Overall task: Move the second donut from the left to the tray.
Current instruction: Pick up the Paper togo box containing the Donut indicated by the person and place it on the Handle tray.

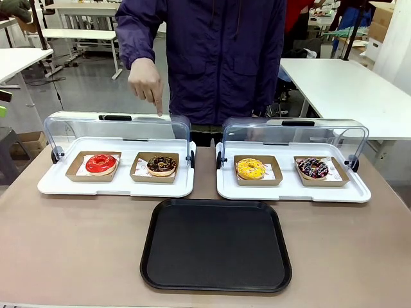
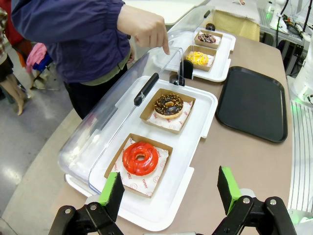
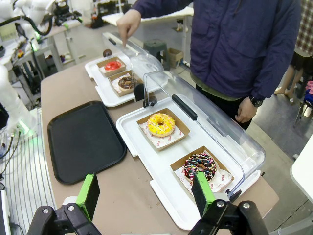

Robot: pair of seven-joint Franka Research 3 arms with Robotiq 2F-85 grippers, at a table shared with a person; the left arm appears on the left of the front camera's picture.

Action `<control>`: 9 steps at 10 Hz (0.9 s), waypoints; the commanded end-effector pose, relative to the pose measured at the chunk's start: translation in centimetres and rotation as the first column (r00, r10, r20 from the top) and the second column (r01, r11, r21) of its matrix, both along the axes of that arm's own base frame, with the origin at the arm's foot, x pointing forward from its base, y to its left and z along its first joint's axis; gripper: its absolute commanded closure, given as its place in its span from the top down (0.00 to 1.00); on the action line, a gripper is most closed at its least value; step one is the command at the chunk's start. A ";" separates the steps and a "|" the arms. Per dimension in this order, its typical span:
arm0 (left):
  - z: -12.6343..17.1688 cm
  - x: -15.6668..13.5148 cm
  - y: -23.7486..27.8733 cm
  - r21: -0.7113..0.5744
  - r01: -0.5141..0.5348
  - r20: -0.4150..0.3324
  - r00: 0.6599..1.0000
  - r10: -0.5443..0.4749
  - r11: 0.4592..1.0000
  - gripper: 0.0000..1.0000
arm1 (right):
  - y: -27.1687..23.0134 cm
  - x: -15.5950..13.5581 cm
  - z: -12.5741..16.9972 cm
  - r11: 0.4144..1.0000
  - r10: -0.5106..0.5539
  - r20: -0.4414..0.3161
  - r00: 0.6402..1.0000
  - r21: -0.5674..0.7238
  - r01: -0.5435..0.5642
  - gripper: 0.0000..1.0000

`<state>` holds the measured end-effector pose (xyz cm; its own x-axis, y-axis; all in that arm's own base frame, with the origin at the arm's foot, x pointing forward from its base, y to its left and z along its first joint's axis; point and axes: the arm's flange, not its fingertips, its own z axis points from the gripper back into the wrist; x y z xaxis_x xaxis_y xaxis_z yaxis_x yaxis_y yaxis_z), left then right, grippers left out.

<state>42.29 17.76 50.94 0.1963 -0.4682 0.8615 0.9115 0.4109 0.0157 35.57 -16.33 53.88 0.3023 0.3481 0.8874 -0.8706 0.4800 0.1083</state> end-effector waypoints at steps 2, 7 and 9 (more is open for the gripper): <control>0.2 0.0 -0.1 -0.004 0.011 0.005 1.000 -0.011 1.000 1.00 | 0.1 0.3 0.0 1.000 0.007 0.030 1.000 0.012 -0.007 1.00; 0.2 0.0 -0.1 -0.004 0.011 0.005 1.000 -0.011 1.000 1.00 | 0.1 0.3 0.0 1.000 0.007 0.030 1.000 0.012 -0.007 1.00; 0.2 0.0 -0.1 -0.004 0.011 0.005 1.000 -0.011 1.000 1.00 | 0.1 0.3 0.0 1.000 0.007 0.030 1.000 0.012 -0.007 1.00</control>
<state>42.29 17.76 50.94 0.1963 -0.4682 0.8615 0.9115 0.4109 0.0157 35.57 -16.33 53.88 0.3023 0.3481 0.8874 -0.8706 0.4800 0.1083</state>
